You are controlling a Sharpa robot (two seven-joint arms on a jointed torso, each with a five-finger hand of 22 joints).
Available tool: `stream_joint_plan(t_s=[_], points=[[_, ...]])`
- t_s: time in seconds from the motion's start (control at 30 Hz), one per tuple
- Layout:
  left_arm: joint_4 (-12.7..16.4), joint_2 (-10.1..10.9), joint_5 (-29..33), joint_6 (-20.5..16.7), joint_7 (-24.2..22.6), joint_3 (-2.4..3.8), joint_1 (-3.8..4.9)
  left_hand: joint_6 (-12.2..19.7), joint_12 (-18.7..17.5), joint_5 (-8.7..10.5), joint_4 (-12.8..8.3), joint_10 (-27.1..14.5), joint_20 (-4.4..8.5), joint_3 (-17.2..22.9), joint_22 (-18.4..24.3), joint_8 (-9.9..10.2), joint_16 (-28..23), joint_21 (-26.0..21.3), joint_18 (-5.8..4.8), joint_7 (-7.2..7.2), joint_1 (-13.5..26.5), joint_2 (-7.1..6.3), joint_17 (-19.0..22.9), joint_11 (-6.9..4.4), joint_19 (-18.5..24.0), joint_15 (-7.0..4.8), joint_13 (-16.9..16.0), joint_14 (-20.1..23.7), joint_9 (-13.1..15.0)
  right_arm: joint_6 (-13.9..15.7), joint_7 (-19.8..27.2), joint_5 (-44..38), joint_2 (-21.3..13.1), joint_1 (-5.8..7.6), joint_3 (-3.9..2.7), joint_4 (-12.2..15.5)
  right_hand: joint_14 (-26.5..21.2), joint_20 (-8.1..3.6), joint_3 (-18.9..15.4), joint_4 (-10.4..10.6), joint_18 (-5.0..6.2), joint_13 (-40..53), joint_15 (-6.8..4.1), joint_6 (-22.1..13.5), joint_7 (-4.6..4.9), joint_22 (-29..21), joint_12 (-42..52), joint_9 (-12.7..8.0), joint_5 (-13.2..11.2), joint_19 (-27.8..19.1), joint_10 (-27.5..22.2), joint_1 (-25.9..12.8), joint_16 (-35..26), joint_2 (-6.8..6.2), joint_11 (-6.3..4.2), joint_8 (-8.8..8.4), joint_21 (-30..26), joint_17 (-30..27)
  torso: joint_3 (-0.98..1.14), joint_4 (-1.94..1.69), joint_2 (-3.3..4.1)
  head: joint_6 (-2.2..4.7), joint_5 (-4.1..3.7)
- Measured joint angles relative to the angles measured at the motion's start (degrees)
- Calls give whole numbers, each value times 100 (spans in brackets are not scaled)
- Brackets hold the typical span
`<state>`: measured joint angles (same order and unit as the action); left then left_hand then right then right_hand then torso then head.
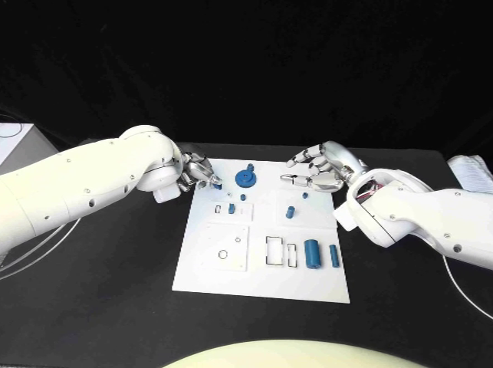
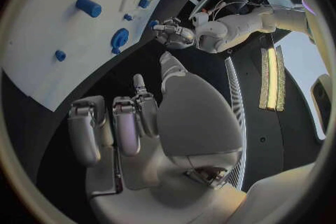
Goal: Assemble the parts on the task board
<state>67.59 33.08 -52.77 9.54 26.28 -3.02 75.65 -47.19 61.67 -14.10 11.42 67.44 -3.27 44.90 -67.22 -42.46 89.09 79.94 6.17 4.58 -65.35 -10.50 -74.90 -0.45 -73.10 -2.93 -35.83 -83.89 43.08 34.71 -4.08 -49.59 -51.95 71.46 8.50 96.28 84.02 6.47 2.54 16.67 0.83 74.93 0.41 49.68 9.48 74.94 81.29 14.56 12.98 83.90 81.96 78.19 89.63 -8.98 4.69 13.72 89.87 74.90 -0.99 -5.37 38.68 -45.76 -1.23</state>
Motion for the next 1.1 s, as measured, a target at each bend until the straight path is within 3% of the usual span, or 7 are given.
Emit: stream_joint_plan(t_s=[0.1,0.27,0.43,0.8,0.83,0.87,1.1], points=[[252,122,-63,-103,15,-48,-17,-27,40,-77,-122,67,19,78,-59,0,0,41,1,-11,78,-17,0,-6,-61,-26,-53,-15,5,-11,-3,0,-7,0,0,-3,0,0,0,0,0,0,0,0,0,0,0,0,0,0,0,0,0,0,0,0,0,0,-3,-7,-10,-13,12],[547,255,-207,-308,41,-100,-71,-55,67,-140,-123,140,40,79,-109,-33,22,64,-93,-39,118,-57,0,-36,-82,-26,-118,-15,6,-27,-6,0,-13,-3,1,-9,0,0,0,0,0,-1,0,0,0,-1,0,0,0,0,0,0,0,0,0,0,0,0,-3,-11,-13,-21,38],[763,337,-377,-472,75,-129,-142,-76,67,-163,-123,151,19,79,-126,-33,22,66,-93,-20,152,-46,0,-44,-103,-26,-139,-15,7,-41,-7,0,-13,-6,1,-10,0,0,0,0,0,-1,0,0,0,-1,0,0,0,0,0,0,0,0,0,0,0,0,-3,-8,-11,-27,60],[988,420,-776,-671,187,-166,-329,-78,88,-165,-123,192,51,79,-164,-33,22,88,-93,-22,168,-62,0,-45,-135,-58,-153,-6,12,-57,-8,-5,-21,-13,1,-15,0,0,0,0,0,-1,0,0,0,-2,0,0,0,0,0,0,0,0,0,0,0,0,2,0,4,-42,76],[995,423,-804,-679,196,-168,-339,-78,88,-165,-123,192,60,79,-166,-33,22,88,-92,-22,182,-77,0,-45,-144,-66,-153,-14,17,-58,-8,-5,-21,-13,1,-15,0,0,0,0,0,-1,0,0,0,-2,0,0,0,0,0,0,0,0,0,0,0,0,2,0,5,-43,77],[1002,426,-833,-686,203,-170,-349,-79,88,-165,-123,192,60,79,-166,-33,22,88,-93,-23,190,-84,0,-45,-143,-66,-153,-14,262,-58,-8,-5,-22,-13,1,-15,0,0,0,0,0,-1,0,0,0,-2,0,0,0,0,0,0,0,0,0,0,0,0,2,0,7,-46,77],[1054,451,-1005,-701,248,-177,-381,-95,88,-165,-123,193,60,80,-166,-32,22,88,-93,-39,204,-99,-5,-44,-143,-66,-152,-14,292,-62,-9,-7,-27,-14,1,-15,0,0,0,0,0,-2,0,0,0,-2,0,0,0,0,0,0,0,0,0,0,0,0,3,4,12,-55,89]])
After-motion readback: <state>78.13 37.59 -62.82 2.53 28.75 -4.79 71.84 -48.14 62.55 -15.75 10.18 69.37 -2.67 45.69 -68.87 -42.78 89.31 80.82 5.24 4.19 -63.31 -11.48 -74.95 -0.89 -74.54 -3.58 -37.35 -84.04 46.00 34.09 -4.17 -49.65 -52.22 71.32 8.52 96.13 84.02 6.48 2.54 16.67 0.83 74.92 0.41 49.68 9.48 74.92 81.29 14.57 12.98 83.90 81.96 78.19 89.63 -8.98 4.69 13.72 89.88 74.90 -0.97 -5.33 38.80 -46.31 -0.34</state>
